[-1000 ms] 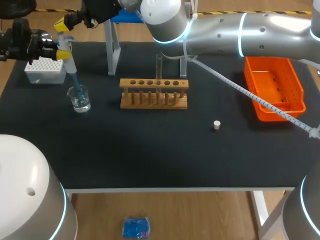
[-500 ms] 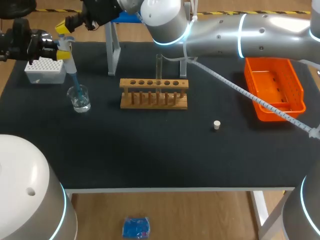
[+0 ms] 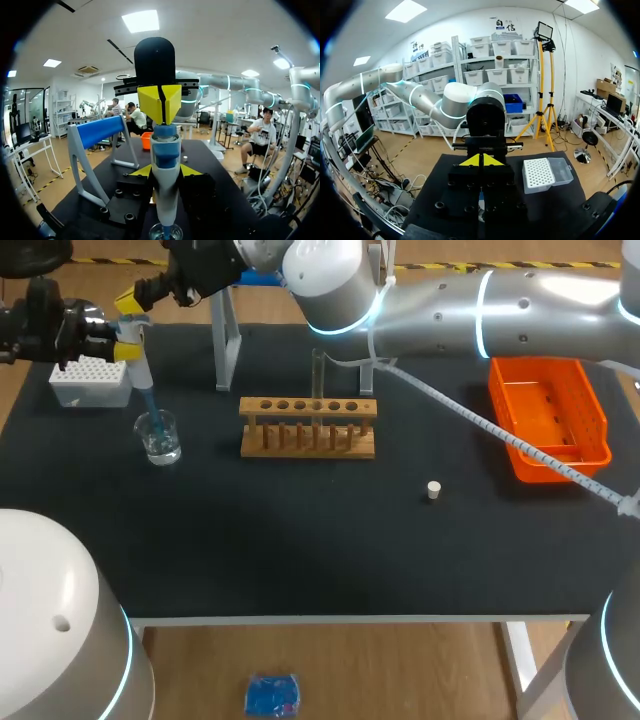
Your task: Invert the test tube, pick up the pipette, mount the tip to pipette, aspirate from beaker and dispense into the tube, eject the tip, return the pipette, and cap with the stopper.
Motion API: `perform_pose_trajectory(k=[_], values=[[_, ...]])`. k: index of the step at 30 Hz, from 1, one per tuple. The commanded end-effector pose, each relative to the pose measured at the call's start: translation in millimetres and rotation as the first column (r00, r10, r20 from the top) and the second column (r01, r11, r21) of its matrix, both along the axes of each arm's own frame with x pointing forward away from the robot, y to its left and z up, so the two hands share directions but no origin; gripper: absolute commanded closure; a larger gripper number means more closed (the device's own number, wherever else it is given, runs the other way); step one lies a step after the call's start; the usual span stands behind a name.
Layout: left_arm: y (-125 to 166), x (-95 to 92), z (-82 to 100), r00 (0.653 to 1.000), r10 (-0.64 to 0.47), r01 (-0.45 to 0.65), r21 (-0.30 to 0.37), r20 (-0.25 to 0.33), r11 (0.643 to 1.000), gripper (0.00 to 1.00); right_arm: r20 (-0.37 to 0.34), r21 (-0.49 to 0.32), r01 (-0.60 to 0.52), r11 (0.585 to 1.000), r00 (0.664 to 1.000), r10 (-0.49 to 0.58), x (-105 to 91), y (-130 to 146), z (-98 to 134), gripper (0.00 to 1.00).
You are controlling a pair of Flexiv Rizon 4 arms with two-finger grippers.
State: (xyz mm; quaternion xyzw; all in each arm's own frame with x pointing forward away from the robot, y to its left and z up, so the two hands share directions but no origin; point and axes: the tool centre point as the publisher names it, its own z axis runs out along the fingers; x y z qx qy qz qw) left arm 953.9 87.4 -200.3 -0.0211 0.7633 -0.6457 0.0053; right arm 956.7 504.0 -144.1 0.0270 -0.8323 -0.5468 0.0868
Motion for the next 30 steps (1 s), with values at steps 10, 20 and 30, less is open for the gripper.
perform_pose_trajectory(k=[10,20,30], values=[[1.0,1.4,5.6,1.0,-0.003,0.003,-0.001,0.002,1.0,1.0,0.061,0.025,-0.018,1.0,0.998,0.016,-8.7,-6.2,31.8,1.0],[1.0,1.4,5.6,1.0,-0.003,0.003,-0.001,0.002,1.0,1.0,0.151,0.018,-0.001,1.0,0.989,-0.002,-18.4,-42.9,65.7,0.0],[1.0,1.4,5.6,1.0,-0.003,0.003,-0.001,0.002,1.0,1.0,0.255,-0.014,0.012,1.0,0.967,-0.008,-31.5,-131.6,88.3,0.0]])
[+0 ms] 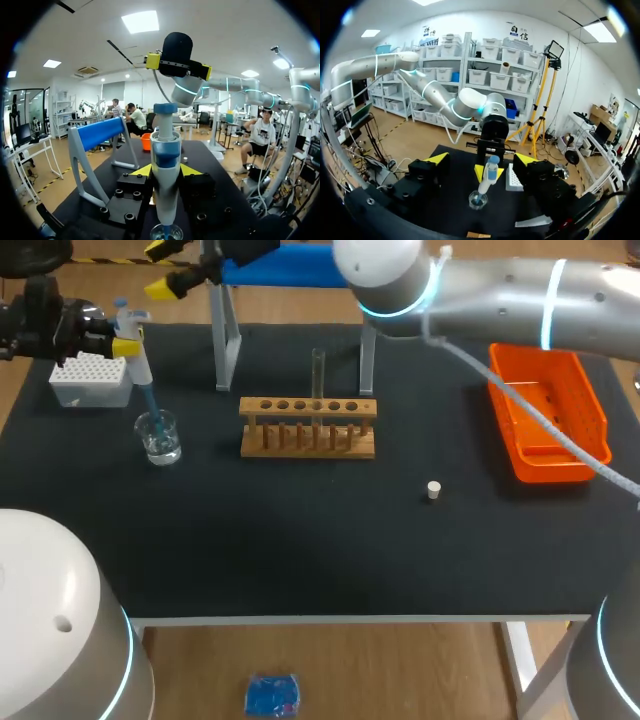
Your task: Invert the test tube, pick up the pipette, mount the tip to pipette, aspirate from beaker and dispense into the tube, eject the tip, return the pipette, and cap with the stopper.
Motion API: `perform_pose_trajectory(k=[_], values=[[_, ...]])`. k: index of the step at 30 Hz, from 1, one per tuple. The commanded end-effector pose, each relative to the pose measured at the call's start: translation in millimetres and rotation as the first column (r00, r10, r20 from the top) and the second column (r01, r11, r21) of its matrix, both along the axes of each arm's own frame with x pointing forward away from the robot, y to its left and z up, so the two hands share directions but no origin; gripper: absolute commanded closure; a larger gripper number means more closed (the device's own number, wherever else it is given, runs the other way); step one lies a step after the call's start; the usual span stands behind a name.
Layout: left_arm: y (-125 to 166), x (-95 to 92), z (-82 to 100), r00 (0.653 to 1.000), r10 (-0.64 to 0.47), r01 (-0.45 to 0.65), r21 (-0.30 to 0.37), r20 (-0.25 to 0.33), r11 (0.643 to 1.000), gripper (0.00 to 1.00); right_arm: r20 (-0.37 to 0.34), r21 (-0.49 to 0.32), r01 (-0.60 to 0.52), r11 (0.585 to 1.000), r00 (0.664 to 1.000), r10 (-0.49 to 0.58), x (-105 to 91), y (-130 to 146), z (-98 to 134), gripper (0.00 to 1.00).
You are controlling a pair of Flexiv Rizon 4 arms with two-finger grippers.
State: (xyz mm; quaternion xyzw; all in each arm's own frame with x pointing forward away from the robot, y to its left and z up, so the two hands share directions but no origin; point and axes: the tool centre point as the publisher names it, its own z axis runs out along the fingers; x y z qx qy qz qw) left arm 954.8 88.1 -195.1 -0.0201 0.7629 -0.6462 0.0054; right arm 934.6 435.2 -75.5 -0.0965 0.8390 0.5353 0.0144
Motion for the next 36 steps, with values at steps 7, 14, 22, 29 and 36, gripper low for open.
perform_pose_trajectory(k=[7,14,22,29,36], values=[[0.3,0.6,0.3,1.0,-0.001,0.001,0.001,0.0,1.0,1.0,0.031,0.008,0.044,0.999,0.999,-0.044,-9.8,-135.3,18.8,0.0],[0.3,0.6,0.3,1.0,-0.001,0.001,0.001,0.0,1.0,1.0,0.017,0.044,0.088,0.995,0.996,-0.089,-12.4,-197.2,3.3,0.0],[0.3,0.6,0.3,1.0,-0.001,0.001,0.001,0.0,1.0,1.0,-0.002,0.075,0.119,0.99,0.993,-0.119,-12.6,-246.6,-19.2,0.0],[0.3,0.6,0.3,1.0,-0.001,0.001,0.001,0.0,1.0,1.0,-0.021,0.091,0.118,0.989,0.993,-0.116,-7.3,-274.4,-41.6,0.0],[0.3,0.6,0.3,1.0,-0.001,0.001,0.001,0.0,1.0,1.0,-0.018,0.123,0.073,0.99,0.997,-0.071,-3.7,-297.2,-61.7,0.0]])
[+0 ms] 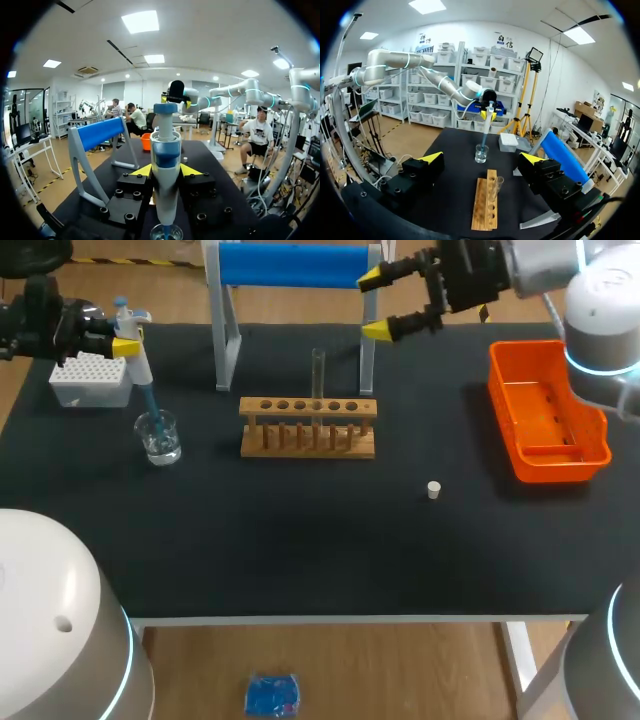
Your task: Invert the test tube, pick up the pipette, mount the tip to pipette, aspirate from beaker and dispense into the tube, eject the tip, return the pipette, and cap with the stopper.
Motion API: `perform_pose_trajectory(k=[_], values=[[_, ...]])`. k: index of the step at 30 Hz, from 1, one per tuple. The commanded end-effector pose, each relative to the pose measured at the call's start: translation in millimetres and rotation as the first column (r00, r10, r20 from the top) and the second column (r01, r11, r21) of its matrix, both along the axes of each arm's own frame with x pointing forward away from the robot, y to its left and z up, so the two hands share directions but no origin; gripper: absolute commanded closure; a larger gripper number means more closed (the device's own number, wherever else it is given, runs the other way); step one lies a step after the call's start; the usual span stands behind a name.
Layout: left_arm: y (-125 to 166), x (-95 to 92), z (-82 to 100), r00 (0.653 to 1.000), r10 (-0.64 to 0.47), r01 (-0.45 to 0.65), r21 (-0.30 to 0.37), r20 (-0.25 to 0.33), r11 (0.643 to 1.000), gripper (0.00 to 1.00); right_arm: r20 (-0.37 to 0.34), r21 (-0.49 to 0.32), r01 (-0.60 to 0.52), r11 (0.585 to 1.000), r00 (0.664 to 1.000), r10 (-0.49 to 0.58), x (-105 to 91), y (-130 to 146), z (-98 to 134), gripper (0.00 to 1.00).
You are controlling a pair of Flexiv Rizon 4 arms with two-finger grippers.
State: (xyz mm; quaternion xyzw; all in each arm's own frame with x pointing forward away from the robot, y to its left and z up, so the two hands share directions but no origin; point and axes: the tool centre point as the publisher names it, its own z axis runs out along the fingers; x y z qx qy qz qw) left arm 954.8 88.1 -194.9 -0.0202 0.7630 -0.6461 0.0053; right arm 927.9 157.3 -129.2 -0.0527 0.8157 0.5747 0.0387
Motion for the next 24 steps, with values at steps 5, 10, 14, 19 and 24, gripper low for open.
perform_pose_trajectory(k=[5,10,14,19,24], values=[[0.3,0.5,0.2,1.0,-0.001,0.001,0.0,0.001,1.0,1.0,0.006,0.035,-0.045,0.998,0.999,0.045,9.2,-22.4,-27.0,0.0],[0.3,0.5,0.2,1.0,-0.001,0.001,0.0,0.001,1.0,1.0,-0.008,0.052,-0.066,0.996,0.998,0.067,16.9,-19.1,-49.9,0.0],[0.3,0.5,0.2,1.0,-0.001,0.001,0.0,0.001,1.0,1.0,-0.03,0.06,-0.067,0.996,0.997,0.069,19.7,-15.3,-66.3,0.0],[0.3,0.5,0.2,1.0,-0.001,0.001,0.0,0.001,1.0,1.0,-0.048,0.064,-0.07,0.995,0.996,0.074,21.8,-10.5,-82.6,0.0],[0.3,0.5,0.2,1.0,-0.001,0.001,0.0,0.001,1.0,1.0,-0.065,0.061,-0.07,0.996,0.995,0.074,28.1,-7.3,-96.2,0.0]])
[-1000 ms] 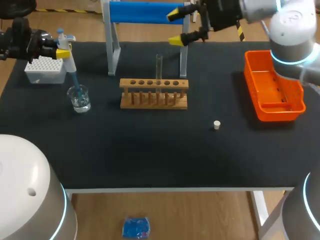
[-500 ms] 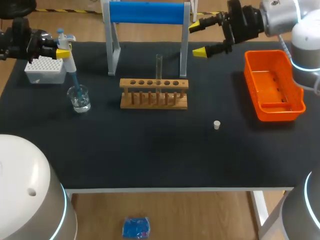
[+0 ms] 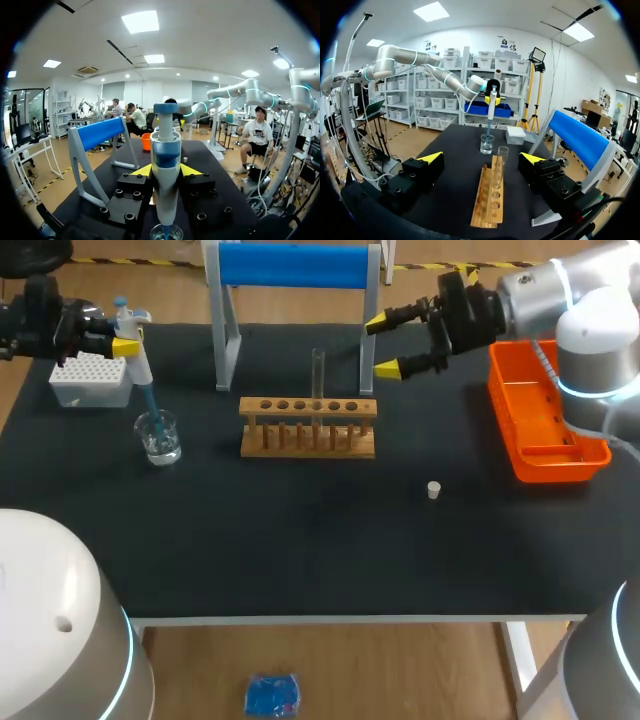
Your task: Invert the test tube, pick up the pipette, mount the tip to pipette, aspirate from beaker and dispense into the tube, eject the tip, return the pipette, and cap with the stopper.
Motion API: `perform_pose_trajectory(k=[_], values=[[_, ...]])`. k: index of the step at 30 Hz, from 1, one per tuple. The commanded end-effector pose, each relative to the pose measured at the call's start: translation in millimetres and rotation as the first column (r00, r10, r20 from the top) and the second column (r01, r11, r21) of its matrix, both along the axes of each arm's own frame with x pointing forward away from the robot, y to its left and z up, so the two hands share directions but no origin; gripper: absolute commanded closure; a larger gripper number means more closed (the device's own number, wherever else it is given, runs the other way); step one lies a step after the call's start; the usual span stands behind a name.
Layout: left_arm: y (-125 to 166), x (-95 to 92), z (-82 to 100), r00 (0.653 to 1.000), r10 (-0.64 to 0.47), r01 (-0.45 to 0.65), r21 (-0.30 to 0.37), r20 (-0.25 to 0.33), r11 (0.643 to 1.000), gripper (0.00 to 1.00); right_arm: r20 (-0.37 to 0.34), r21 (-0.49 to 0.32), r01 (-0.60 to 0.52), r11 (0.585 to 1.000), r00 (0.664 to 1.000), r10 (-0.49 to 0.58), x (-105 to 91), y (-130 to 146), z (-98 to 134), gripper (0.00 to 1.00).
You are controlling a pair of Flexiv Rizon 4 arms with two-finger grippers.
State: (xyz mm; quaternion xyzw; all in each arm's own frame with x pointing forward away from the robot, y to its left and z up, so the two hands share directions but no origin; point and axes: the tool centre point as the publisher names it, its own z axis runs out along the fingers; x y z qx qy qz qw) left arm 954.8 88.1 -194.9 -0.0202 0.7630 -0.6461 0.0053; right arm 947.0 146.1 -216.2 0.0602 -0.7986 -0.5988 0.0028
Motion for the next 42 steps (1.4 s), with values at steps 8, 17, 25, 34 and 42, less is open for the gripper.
perform_pose_trajectory(k=[8,17,25,34,42], values=[[0.3,0.5,0.2,1.0,-0.001,0.001,0.0,0.001,1.0,1.0,-0.031,0.007,0.006,1.0,0.999,-0.006,20.3,8.9,-24.6,0.0],[0.3,0.5,0.2,1.0,-0.001,0.001,0.0,0.001,1.0,1.0,-0.059,0.003,-0.008,1.0,0.998,0.008,23.9,19.4,-37.2,0.0],[0.3,0.5,0.2,1.0,-0.001,0.001,0.0,0.001,1.0,1.0,-0.077,-0.004,-0.019,1.0,0.997,0.019,26.7,25.1,-46.0,0.0],[0.3,0.5,0.2,1.0,-0.001,0.001,0.0,0.001,1.0,1.0,-0.073,-0.005,-0.025,1.0,0.997,0.025,24.1,27.6,-47.2,0.0],[0.3,0.5,0.2,1.0,-0.001,0.001,0.0,0.001,1.0,1.0,-0.073,-0.005,-0.025,1.0,0.997,0.025,24.1,27.6,-47.2,0.0]])
